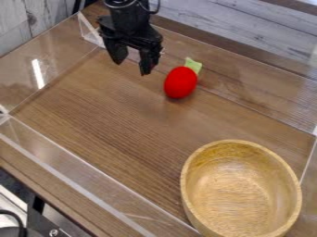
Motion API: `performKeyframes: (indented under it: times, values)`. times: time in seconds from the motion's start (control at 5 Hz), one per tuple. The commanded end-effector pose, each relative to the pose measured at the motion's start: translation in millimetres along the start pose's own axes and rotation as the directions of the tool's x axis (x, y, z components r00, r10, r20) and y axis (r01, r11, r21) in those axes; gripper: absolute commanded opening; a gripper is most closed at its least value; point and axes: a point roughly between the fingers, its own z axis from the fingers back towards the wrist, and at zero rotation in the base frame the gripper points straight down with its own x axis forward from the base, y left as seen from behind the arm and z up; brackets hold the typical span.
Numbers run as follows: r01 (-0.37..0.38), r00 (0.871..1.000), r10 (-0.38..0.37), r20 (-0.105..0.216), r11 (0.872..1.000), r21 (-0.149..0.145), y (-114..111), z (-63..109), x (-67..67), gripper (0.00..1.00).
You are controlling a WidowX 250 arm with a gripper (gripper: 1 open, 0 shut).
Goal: Move the red object to the right side of the table
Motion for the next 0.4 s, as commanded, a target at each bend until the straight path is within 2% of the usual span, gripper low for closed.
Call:
performKeyframes:
  times: [0.0, 0.2]
  values:
    - [-0.017, 0.998, 0.015, 0.065, 1.000, 0.026, -5.2, 15.5, 9.8, 1.00]
    - [0.071, 0.995, -0.071, 0.075, 0.997, 0.006, -5.5, 12.8, 14.9, 1.00]
